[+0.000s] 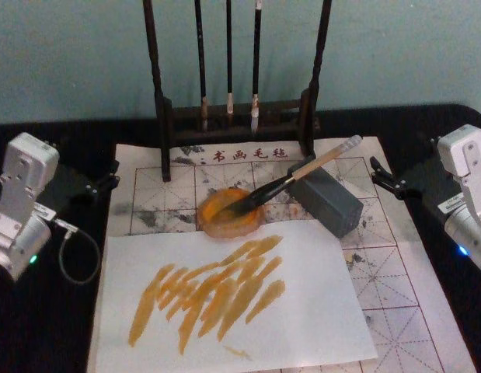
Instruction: Pick up the brush from the inkstone, write on the paper, then place the brush back to its original position.
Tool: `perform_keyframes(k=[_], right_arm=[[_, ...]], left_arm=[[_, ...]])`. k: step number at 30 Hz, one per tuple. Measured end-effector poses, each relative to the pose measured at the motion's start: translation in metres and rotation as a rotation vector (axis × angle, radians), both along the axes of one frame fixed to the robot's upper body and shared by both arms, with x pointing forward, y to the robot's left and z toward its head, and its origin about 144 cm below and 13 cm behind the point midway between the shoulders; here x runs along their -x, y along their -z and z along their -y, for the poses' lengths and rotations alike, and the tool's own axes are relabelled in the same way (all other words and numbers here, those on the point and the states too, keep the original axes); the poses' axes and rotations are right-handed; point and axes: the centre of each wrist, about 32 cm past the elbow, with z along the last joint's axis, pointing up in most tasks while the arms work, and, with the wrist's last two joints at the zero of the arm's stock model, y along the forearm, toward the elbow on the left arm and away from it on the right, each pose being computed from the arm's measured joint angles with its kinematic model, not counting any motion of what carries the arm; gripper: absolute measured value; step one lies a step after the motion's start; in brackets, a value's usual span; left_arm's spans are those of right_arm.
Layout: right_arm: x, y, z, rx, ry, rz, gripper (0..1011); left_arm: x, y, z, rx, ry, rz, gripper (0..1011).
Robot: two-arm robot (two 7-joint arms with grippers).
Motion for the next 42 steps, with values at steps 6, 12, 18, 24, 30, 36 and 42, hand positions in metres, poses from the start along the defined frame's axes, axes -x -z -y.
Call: perform_keyframes(k=[6,12,18,24,30,36,42], right_arm=[[0.000,0.000,0.000,0.000,0.000,0.000,1000],[0.000,-0.001,0.000,-0.017,0.002,0.004,1000],[0.004,-0.003,0.002,-0.106,-0.010,-0.001,1000],[0.010,-0.005,0.004,-0.234,-0.022,-0.031,1000],[0.014,-0.004,0.004,-0.364,-0.044,-0.087,1000],[0.013,-0.002,0.002,-0.555,-0.089,-0.177,1000],[0.008,0.003,0.002,-0.734,-0.134,-0.268,1000]], left_arm=[[0.000,0.000,0.000,0.000,0.000,0.000,1001],[0.000,0.000,0.000,0.000,0.000,0.000,1001],[0.000,0.000,0.000,0.000,0.000,0.000,1001],[0.000,0.000,0.000,0.000,0.000,0.000,1001],[0.000,0.000,0.000,0.000,0.000,0.000,1001],[0.000,0.000,0.000,0.000,0.000,0.000,1001],[0.000,0.000,0.000,0.000,0.000,0.000,1001]])
